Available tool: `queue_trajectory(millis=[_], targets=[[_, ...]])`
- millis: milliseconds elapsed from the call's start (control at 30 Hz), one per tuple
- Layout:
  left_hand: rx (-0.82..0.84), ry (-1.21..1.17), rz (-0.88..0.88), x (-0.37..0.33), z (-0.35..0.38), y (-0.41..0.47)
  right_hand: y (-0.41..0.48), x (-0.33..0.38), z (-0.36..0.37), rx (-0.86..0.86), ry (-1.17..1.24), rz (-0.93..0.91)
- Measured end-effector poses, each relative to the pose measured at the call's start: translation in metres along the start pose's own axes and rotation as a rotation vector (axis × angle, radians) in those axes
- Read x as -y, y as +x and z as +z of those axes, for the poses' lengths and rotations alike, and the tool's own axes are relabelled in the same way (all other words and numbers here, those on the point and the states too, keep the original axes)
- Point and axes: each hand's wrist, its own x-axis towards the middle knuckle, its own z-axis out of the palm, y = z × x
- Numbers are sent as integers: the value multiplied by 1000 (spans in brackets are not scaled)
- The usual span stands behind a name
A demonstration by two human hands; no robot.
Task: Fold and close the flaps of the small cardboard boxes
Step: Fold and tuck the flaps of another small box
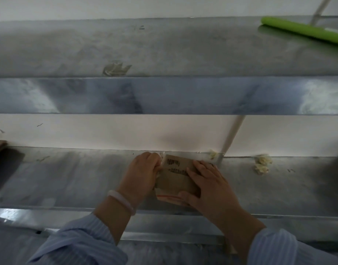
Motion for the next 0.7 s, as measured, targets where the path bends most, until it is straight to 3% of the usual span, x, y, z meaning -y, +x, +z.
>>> queue_trajectory(millis=[100, 167, 300, 400, 433, 500, 633, 700], targets=[[-39, 43, 10, 4, 1, 0, 2, 1, 0, 4, 4, 5], [-51, -61, -144, 1, -1, -2, 2, 1, 0, 8, 6, 4], [34, -795, -696, -7, -16, -4, 3, 2, -5, 16, 24, -3], [37, -1374, -867, -7, -30, -9, 4, 2, -7, 11, 31, -4], [14, -1447, -892, -5, -32, -11, 5, 2, -7, 4, 34, -4], [42, -1221, -879, -1, -34, -14, 6, 4, -8, -5, 24, -9], [288, -812, -759, -8, -24, -20, 7, 14, -11, -44, 1, -32], [265, -603, -657, -13, -13, -23, 8, 20, -8, -59, 7, -50]])
